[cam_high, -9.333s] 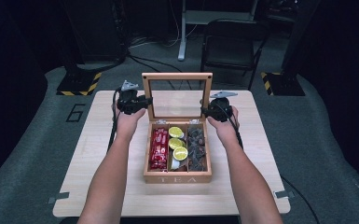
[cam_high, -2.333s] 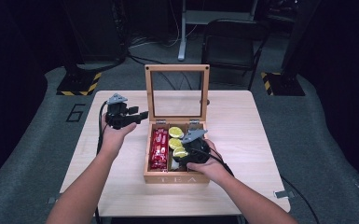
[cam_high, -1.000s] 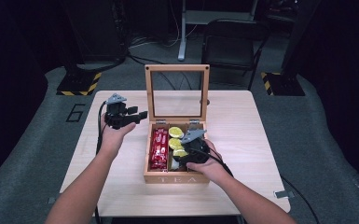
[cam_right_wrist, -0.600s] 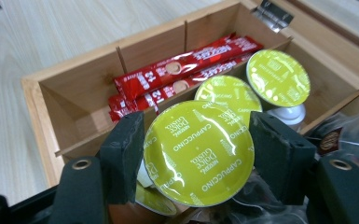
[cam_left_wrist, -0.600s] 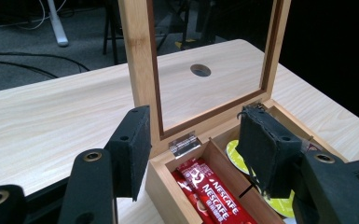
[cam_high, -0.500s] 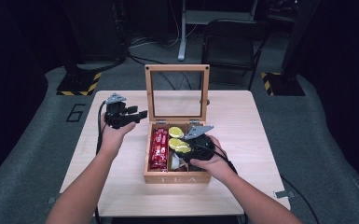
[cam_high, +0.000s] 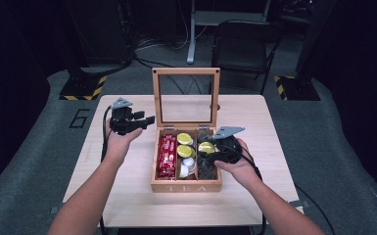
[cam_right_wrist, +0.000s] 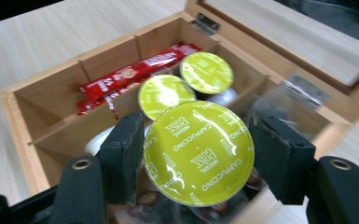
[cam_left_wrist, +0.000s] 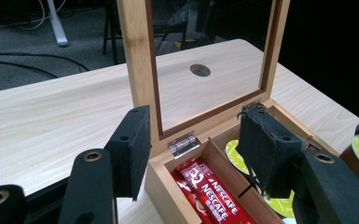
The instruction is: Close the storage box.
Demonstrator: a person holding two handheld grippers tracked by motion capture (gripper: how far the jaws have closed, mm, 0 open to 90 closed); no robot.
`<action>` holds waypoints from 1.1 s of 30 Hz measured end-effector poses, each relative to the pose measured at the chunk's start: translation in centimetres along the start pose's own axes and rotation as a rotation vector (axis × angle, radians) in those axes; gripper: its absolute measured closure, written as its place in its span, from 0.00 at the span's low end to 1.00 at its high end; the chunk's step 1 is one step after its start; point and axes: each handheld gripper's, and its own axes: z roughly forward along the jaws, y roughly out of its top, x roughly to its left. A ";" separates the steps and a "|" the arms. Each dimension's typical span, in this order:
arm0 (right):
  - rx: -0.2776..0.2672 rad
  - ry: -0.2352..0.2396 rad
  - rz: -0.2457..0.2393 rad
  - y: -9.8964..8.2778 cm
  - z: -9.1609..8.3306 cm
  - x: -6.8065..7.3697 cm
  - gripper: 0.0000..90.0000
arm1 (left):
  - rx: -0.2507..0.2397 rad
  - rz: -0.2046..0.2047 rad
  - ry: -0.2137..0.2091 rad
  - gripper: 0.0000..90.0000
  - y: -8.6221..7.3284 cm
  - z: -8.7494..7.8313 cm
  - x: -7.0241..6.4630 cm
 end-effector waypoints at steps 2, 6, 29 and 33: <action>0.000 -0.020 0.013 -0.2 -0.5 -0.6 0.41 | -0.001 -0.007 0.000 0.49 0.0 0.0 0.0; -0.013 -0.041 0.042 -0.5 -1.5 -1.6 0.41 | 0.002 -0.001 0.001 0.49 0.0 -0.1 0.0; -0.006 -0.193 0.151 -5.1 -3.9 -6.0 0.41 | 0.008 0.005 0.008 0.49 -0.1 0.0 0.0; -0.006 -0.220 0.181 -6.2 -4.1 -6.6 0.41 | 0.013 -0.005 0.010 0.49 -0.1 0.0 0.0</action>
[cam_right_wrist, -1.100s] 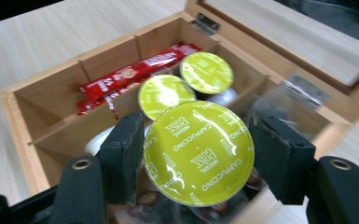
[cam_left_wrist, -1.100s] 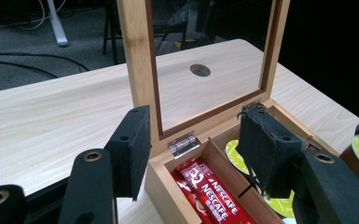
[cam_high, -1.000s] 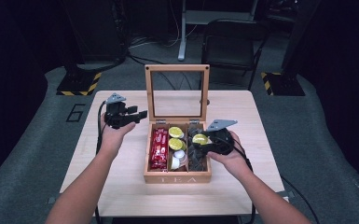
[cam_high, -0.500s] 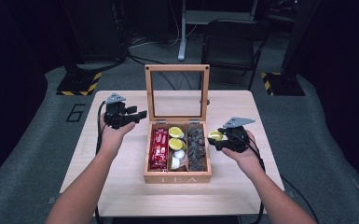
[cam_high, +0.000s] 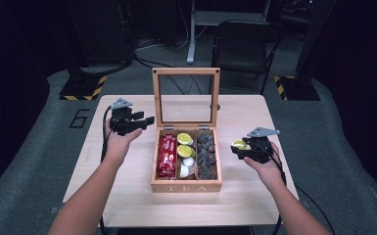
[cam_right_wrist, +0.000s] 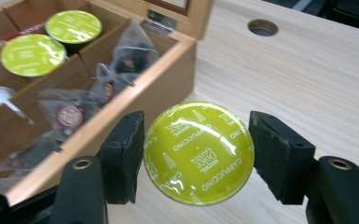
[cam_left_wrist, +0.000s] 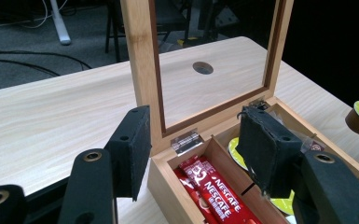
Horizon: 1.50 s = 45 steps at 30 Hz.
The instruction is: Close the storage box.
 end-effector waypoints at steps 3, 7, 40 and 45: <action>-0.002 -0.019 0.016 -0.7 0.0 -0.6 0.41 | 0.001 0.011 0.002 0.49 -0.1 0.1 0.0; 0.004 -0.040 0.039 -1.7 0.1 -1.3 0.41 | -0.001 0.006 0.002 0.49 -0.1 0.0 0.1; 0.075 -0.221 0.131 -6.3 0.2 -5.3 0.41 | -0.001 -0.017 0.009 0.49 -0.5 0.1 0.2; 0.075 -0.217 0.154 -6.6 0.6 -5.2 0.41 | -0.005 -0.020 0.011 0.49 -0.6 0.2 0.2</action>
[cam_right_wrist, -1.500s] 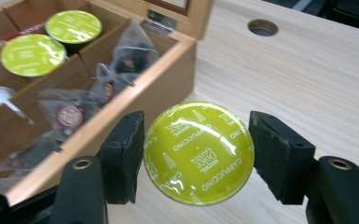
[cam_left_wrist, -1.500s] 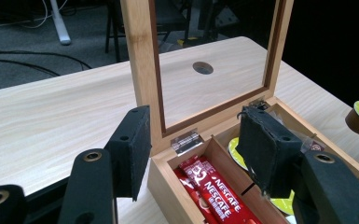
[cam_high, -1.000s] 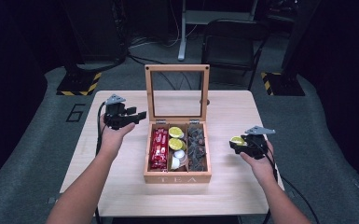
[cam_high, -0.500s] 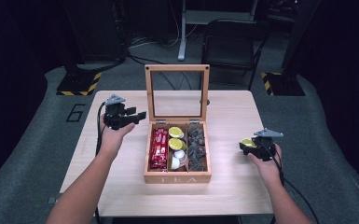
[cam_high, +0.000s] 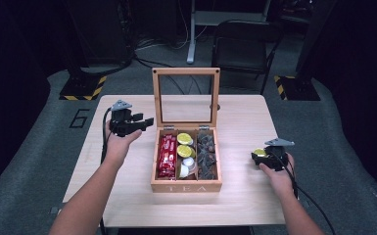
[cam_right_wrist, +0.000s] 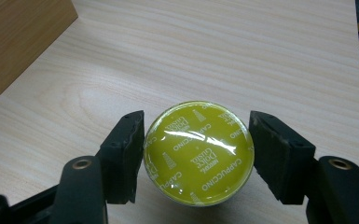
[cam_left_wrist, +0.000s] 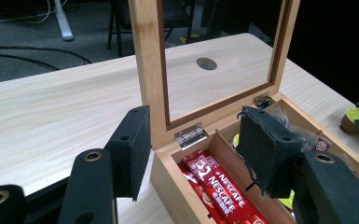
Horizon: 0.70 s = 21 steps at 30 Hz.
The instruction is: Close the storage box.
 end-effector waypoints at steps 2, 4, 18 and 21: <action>0.001 0.000 -0.003 0.0 0.1 0.0 0.41 | 0.003 0.009 0.001 0.49 0.0 0.0 0.1; -0.002 -0.004 0.003 0.0 0.1 0.0 0.41 | 0.005 0.010 0.001 0.49 -0.1 0.0 0.2; 0.007 0.008 0.007 0.1 0.0 0.0 0.35 | 0.010 0.010 0.000 0.49 -0.1 0.0 0.1; 0.002 0.005 0.001 0.4 -0.3 0.0 0.35 | 0.006 0.010 0.002 0.49 -0.1 0.0 0.1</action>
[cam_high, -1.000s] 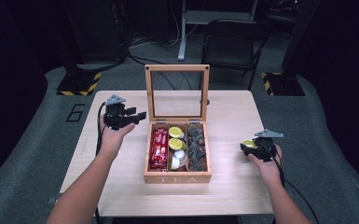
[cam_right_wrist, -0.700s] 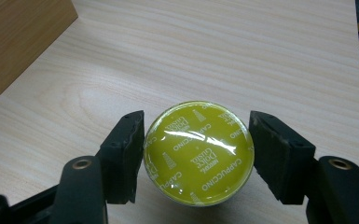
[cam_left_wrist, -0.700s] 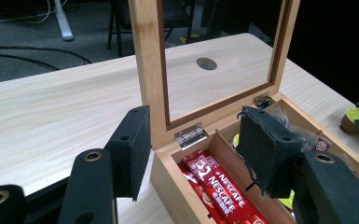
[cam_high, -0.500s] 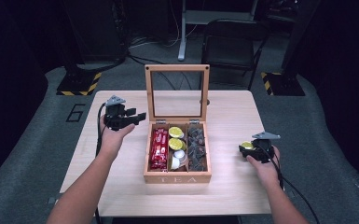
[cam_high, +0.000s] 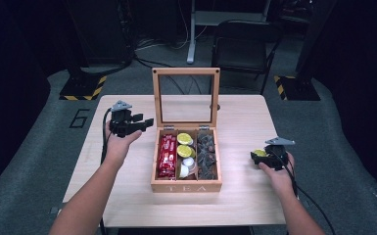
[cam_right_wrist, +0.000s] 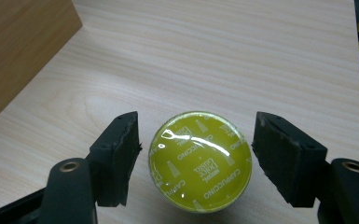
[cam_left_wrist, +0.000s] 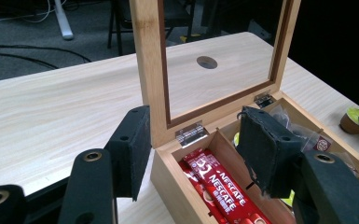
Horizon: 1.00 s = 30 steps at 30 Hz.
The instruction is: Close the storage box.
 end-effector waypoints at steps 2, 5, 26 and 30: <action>-0.007 0.003 0.004 0.3 -0.3 0.0 0.35 | 0.002 0.000 0.000 0.49 0.0 0.0 0.0; -0.009 0.002 -0.013 0.9 -0.6 0.2 0.35 | 0.002 0.004 0.000 0.49 0.0 -0.1 0.0; -0.041 0.096 -0.129 7.5 -3.0 3.8 0.37 | 0.016 0.017 -0.002 0.49 0.2 0.2 -0.2; -0.053 0.119 -0.122 8.5 -3.4 4.7 0.38 | 0.018 0.013 -0.002 0.49 0.2 0.3 -0.3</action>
